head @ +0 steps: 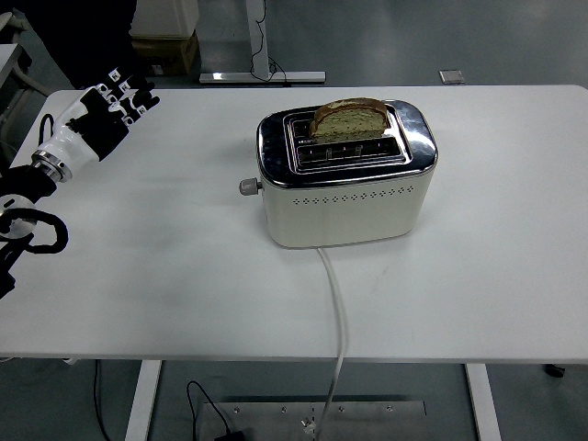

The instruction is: Press down toaster

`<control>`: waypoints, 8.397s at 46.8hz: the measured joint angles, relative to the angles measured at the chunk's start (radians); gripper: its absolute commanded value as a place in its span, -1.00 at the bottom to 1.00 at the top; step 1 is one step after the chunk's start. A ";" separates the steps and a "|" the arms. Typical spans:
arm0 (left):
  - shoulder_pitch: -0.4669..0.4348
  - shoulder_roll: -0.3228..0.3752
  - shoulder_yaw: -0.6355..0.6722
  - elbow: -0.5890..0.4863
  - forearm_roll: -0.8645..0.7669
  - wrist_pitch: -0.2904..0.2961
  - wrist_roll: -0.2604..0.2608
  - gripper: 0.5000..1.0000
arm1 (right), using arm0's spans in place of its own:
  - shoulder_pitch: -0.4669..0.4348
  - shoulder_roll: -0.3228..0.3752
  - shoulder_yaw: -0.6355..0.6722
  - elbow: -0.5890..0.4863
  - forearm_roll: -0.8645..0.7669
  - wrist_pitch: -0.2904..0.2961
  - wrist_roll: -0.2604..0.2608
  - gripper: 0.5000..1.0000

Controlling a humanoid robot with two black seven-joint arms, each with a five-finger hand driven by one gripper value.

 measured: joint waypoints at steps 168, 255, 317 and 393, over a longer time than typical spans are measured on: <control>-0.141 0.326 0.142 -0.617 1.004 -0.127 0.161 1.00 | 0.000 0.000 0.000 0.000 0.000 0.000 0.000 0.99; -0.122 0.231 0.198 -0.574 1.064 -0.127 0.187 1.00 | 0.000 0.000 0.000 0.000 0.000 0.000 0.000 1.00; -0.007 0.192 0.195 -0.507 1.067 -0.127 0.185 1.00 | 0.000 0.000 0.000 0.000 0.000 0.000 0.000 0.99; -0.132 0.048 0.128 0.161 -0.082 -0.110 0.037 1.00 | 0.000 0.000 0.000 0.000 -0.001 0.000 0.000 0.99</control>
